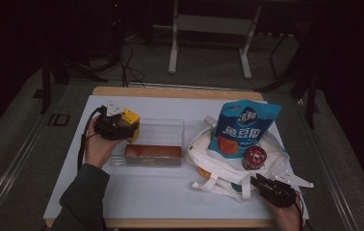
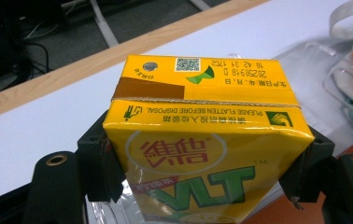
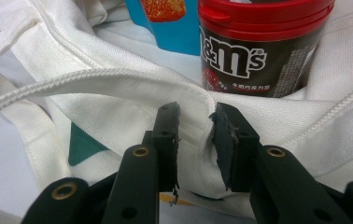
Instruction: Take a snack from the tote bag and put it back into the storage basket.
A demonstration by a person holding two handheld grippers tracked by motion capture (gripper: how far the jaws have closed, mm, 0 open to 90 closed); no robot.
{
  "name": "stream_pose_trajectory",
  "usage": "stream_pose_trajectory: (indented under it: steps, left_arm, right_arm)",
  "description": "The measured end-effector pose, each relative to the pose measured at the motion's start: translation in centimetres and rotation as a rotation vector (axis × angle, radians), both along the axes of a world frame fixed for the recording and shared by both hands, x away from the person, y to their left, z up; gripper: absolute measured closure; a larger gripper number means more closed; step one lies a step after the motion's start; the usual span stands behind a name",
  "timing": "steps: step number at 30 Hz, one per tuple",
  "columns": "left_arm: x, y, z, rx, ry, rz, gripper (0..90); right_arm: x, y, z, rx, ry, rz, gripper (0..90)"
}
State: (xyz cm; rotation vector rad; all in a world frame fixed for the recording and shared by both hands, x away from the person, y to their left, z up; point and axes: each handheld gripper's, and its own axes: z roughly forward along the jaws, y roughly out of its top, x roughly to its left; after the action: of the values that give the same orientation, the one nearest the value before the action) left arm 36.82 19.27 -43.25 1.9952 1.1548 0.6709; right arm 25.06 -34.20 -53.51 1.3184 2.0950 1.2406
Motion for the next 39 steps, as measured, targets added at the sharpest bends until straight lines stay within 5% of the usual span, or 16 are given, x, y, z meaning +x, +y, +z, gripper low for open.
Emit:
stream_pose_trajectory:
  steps: [15, 19, 31, 39]
  left_arm:
    - [0.4, 0.3, -3.0, 0.021, 0.072, 0.017, 28.4]
    - [0.3, -0.1, -3.4, 0.077, 0.101, 0.035, 27.8]
    - [-1.1, 1.6, -3.5, -0.008, 0.121, 0.031, 26.5]
    - [-1.9, 1.7, -3.5, -0.009, 0.116, 0.052, 26.2]
  right_arm:
    - [0.0, 0.0, 0.0, 0.0, 0.0, -0.001, 70.4]
    - [0.0, 0.0, 0.0, 0.001, 0.0, -0.001, 70.4]
    - [0.0, 0.0, 0.0, -0.001, 0.0, -0.002, 70.4]
    - [0.0, 0.0, 0.0, -0.001, -0.001, -0.002, 70.4]
